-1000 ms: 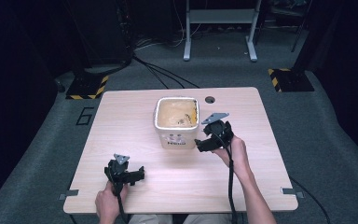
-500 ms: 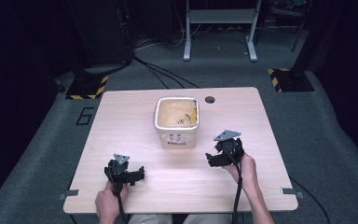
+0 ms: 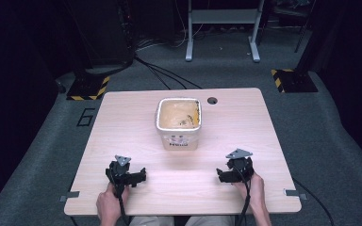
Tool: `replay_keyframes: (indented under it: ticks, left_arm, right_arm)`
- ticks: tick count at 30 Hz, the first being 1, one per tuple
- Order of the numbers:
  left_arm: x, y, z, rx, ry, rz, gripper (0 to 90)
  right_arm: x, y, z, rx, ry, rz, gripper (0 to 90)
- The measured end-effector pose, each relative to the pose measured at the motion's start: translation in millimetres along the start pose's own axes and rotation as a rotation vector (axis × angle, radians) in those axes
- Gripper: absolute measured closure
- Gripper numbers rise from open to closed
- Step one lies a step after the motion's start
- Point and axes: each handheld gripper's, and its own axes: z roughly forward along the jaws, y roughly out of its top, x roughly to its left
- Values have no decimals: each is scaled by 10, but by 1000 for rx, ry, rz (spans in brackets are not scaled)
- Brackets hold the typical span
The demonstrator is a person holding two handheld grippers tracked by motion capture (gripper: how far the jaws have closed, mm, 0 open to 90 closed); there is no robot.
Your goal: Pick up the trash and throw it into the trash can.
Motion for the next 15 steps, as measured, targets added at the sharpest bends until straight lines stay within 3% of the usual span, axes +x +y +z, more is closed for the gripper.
replay_keyframes:
  ticks: [8,12,15]
  left_arm:
    - [-1,0,0,0,0,-1,2]
    - [0,0,0,0,-1,0,2]
    - [0,0,0,0,-1,1,2]
  right_arm:
    - [-62,-170,53,-3,-16,23,127]
    - [-104,-229,87,-59,-15,36,82]
    - [-121,-233,105,-59,-15,63,68]
